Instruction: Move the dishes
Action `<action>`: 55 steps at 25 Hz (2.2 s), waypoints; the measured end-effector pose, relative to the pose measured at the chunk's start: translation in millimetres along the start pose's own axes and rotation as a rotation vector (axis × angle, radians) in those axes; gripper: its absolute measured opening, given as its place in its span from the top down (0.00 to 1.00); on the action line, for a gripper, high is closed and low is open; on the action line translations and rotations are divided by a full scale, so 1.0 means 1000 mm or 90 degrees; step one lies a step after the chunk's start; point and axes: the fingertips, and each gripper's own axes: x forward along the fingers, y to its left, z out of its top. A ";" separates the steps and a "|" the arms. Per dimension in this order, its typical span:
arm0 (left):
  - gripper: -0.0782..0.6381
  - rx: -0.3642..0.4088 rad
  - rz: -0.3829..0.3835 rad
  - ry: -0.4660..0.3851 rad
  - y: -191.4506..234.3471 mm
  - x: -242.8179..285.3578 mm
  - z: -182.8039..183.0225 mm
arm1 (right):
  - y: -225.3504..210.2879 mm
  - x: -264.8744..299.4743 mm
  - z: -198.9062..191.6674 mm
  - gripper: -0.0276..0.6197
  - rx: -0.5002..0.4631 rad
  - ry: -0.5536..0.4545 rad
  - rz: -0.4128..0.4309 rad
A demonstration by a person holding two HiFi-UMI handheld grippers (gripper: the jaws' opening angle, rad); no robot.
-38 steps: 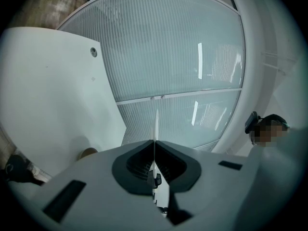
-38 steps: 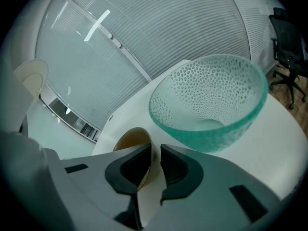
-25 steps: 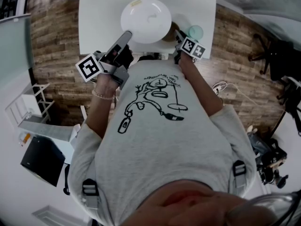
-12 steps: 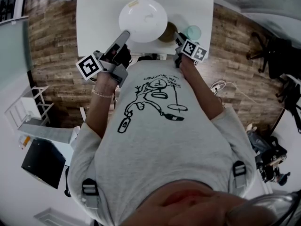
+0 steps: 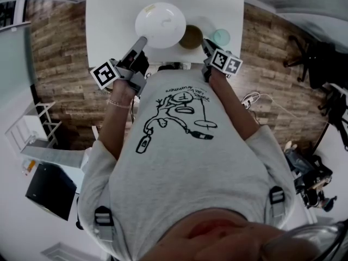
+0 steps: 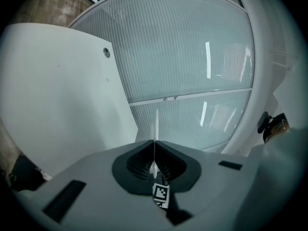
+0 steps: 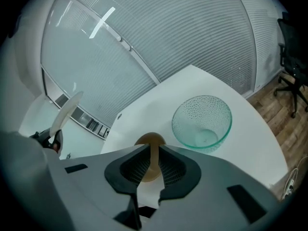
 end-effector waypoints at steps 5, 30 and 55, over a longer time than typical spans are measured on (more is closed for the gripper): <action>0.88 -0.015 0.019 -0.005 0.023 0.001 0.001 | 0.012 -0.008 0.010 0.88 -0.043 -0.012 0.026; 0.88 -0.047 0.103 0.002 0.129 -0.005 -0.018 | 0.086 -0.041 0.030 0.90 -0.161 -0.082 0.219; 0.88 -0.089 0.111 -0.026 0.200 -0.005 -0.019 | 0.098 -0.057 0.029 0.90 -0.187 -0.089 0.235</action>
